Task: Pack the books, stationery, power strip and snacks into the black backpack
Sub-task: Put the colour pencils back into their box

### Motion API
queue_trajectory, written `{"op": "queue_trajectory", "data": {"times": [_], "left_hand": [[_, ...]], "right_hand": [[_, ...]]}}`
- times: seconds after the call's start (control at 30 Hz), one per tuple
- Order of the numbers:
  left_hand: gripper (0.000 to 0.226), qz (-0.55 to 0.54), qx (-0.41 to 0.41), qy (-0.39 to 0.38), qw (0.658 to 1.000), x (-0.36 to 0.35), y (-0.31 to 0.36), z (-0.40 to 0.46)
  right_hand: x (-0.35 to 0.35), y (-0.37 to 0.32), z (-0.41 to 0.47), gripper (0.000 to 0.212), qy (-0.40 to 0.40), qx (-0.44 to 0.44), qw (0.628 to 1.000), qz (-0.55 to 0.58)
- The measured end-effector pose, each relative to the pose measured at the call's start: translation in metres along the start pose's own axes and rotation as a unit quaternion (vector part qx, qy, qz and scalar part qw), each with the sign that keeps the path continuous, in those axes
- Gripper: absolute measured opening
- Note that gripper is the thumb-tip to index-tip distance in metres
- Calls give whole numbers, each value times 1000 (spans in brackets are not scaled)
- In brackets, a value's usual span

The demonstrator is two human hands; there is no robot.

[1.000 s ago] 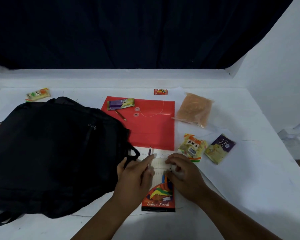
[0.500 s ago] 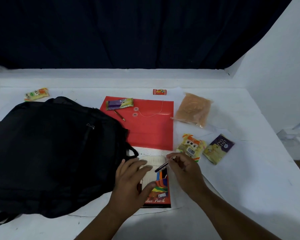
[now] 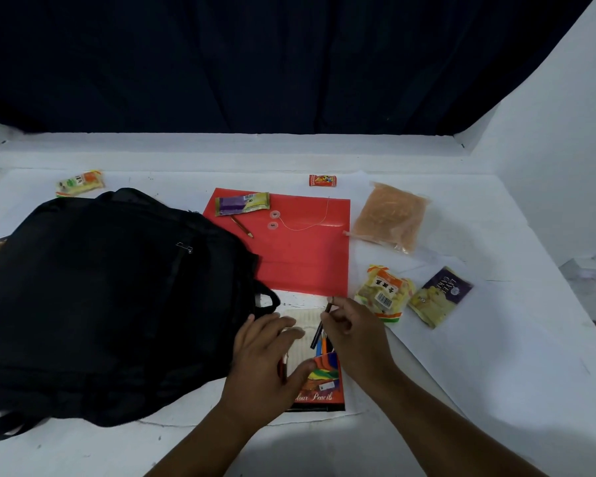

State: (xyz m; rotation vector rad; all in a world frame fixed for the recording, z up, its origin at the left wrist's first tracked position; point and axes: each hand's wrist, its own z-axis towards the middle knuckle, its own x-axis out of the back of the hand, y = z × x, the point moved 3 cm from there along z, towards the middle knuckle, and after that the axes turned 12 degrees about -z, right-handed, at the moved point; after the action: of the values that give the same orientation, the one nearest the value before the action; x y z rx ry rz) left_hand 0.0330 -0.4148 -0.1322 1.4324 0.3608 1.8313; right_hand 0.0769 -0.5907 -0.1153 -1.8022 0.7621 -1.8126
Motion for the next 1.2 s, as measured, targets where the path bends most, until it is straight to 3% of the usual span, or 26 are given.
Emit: {"op": "queue_trajectory", "data": {"times": [0.13,0.47,1.2], "left_hand": [[46,-8,-3,0,1000,1,1,1],[54,-23,14,8,1000,3,4,0],[38,-36,49,7,998,0,2,3]], "right_hand": [[-8,2,0,44,-7,69,995,-65],[-3,7,-5,40,-45,125,987,-86],[2,10,-5,25,-58,165,982,-70]]}}
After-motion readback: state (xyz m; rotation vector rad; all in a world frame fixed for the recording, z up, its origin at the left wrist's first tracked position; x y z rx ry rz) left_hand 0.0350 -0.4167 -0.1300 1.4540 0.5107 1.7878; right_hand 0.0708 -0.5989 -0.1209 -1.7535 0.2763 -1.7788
